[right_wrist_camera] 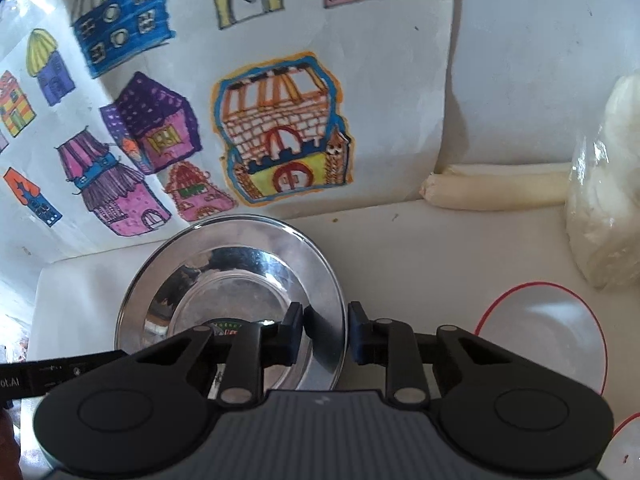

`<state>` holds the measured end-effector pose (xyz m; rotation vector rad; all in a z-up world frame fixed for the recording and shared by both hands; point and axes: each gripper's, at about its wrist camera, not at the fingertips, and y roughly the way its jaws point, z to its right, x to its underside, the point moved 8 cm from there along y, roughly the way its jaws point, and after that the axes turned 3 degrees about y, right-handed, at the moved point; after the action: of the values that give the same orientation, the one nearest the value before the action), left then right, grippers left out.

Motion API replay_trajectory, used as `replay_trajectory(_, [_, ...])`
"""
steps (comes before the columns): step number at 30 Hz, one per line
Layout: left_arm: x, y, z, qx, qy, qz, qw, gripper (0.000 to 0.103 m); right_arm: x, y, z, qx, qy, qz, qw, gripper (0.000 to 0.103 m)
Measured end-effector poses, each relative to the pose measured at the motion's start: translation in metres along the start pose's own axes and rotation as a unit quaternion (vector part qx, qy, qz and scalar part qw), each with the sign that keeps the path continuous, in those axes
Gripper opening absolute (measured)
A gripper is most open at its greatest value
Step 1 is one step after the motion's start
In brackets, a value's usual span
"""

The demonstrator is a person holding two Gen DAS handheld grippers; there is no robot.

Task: Organize plates and bowls
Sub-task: 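Lift the blue-labelled plate and lower it onto the large plate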

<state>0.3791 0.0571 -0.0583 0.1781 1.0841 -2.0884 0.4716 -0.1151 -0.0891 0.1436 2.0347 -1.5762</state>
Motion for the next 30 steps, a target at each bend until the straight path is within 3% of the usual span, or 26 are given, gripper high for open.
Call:
replay_trajectory(12, [-0.002, -0.043, 0.013, 0.018, 0.012, 0.027, 0.9994, 0.007, -0.003, -0.042, -0.024, 0.003, -0.01, 0.035, 0.999, 0.024])
replay_trajectory(30, [0.056, -0.108, 0.039, 0.019, 0.062, 0.002, 0.9979, 0.008, 0.07, -0.137, -0.042, 0.032, -0.008, 0.051, 0.998, 0.024])
